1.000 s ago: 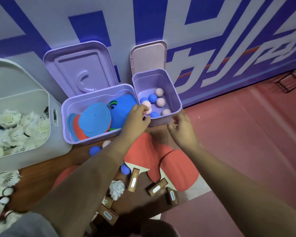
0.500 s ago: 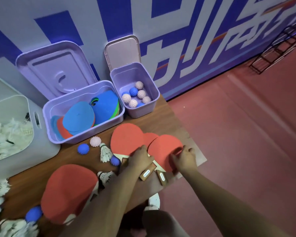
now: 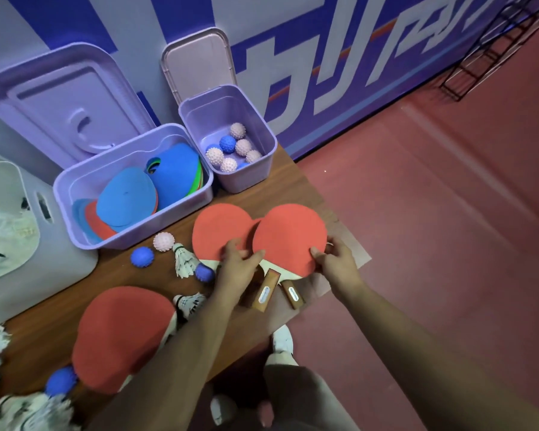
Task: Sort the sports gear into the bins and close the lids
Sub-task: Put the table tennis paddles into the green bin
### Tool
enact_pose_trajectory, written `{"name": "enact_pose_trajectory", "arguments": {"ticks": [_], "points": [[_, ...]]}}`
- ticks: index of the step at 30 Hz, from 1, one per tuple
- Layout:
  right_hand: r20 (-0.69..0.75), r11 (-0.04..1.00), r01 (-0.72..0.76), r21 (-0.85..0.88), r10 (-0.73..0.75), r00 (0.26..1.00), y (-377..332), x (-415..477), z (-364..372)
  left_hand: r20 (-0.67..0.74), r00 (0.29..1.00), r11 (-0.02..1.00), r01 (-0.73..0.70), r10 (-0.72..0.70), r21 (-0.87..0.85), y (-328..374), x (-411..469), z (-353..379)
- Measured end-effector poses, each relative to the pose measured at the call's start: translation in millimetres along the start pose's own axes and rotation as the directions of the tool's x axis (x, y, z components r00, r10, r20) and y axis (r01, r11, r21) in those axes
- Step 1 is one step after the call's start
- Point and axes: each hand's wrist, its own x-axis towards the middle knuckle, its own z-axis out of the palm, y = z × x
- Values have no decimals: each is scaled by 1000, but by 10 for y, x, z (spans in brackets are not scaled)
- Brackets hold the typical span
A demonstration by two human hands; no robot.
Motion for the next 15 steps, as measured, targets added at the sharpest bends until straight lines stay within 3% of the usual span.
{"name": "enact_pose_trajectory", "arguments": {"ticks": [2,4,6,8,11,13,15], "points": [[109,1000,3,-26,-1,994,-74,-81,105,79,995,957,75,-55,-281,59,-104,-148],[155,996,32,-81,-19,988,-151,-140,271,96,993,912,108,-76,-396,66,-163,-363],[137,989,62,-134,-43,990,-191,-153,427,59,996,894,84,-65,-441,11,-193,-618],[65,949,59,-308,-41,997,-152,-134,520,7,999,894,50,-52,-444,-60,-215,-834],[47,754,44,-655,-17,999,96,-68,608,-67,996,875,15,-54,-484,-178,-269,-1068],[33,684,43,-729,-28,999,298,-20,678,-95,994,856,2,-60,-518,-245,-299,-1165],[-44,700,0,-714,-45,998,391,-43,750,-102,993,842,-4,-60,-539,-309,-323,-1223]]}}
